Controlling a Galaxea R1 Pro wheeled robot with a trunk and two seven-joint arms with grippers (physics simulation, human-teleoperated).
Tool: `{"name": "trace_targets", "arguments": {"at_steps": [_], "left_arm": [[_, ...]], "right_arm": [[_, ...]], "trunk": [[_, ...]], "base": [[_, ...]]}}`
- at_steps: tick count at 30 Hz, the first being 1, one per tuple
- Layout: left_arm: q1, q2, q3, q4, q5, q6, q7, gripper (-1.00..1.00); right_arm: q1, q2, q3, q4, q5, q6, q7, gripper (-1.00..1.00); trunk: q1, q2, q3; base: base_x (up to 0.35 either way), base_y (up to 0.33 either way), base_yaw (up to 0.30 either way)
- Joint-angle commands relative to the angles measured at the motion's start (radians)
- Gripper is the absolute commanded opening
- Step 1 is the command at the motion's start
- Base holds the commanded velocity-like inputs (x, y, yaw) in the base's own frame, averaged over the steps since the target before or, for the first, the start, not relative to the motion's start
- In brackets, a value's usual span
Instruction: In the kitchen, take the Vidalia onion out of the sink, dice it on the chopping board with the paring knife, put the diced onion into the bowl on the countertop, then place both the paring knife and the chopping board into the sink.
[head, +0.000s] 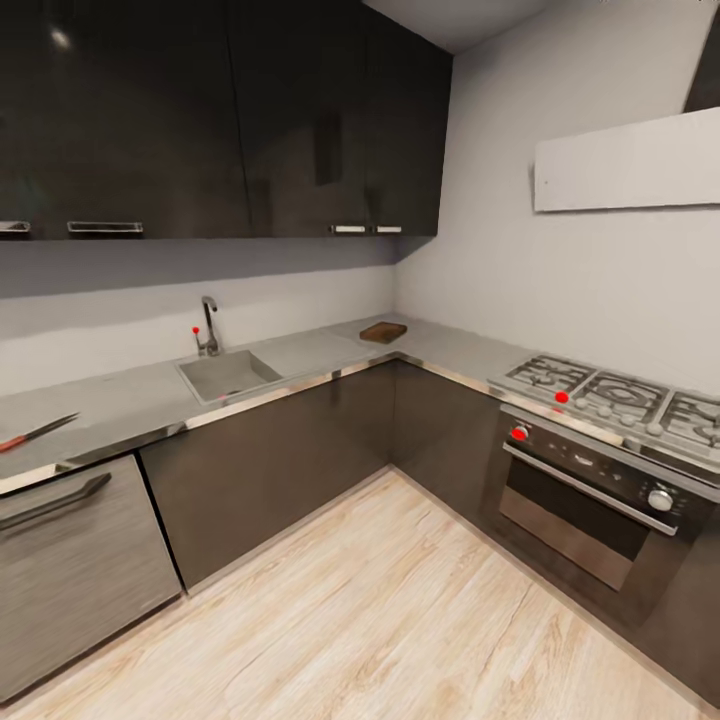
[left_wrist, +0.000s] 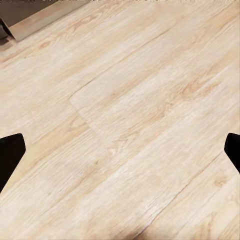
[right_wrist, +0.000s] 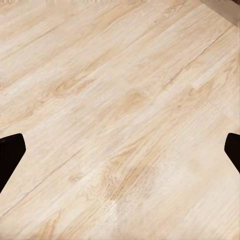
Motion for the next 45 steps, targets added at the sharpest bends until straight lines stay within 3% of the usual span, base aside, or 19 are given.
{"name": "trace_targets", "arguments": {"at_steps": [1, 45], "left_arm": [[0.0, -0.001, 0.0, -0.001, 0.001, -0.001, 0.0, 1.0], [0.0, 0.0, 0.0, -0.001, 0.001, -0.001, 0.0, 1.0]], "right_arm": [[0.0, 0.0, 0.0, 0.0, 0.0, -0.002, -0.003, 1.0], [0.0, 0.0, 0.002, 0.0, 0.0, -0.002, -0.003, 1.0]], "trunk": [[-0.004, 0.007, 0.002], [-0.173, 0.315, 0.14]], "base": [[0.0, 0.0, 0.0], [0.0, 0.0, 0.0]]}}
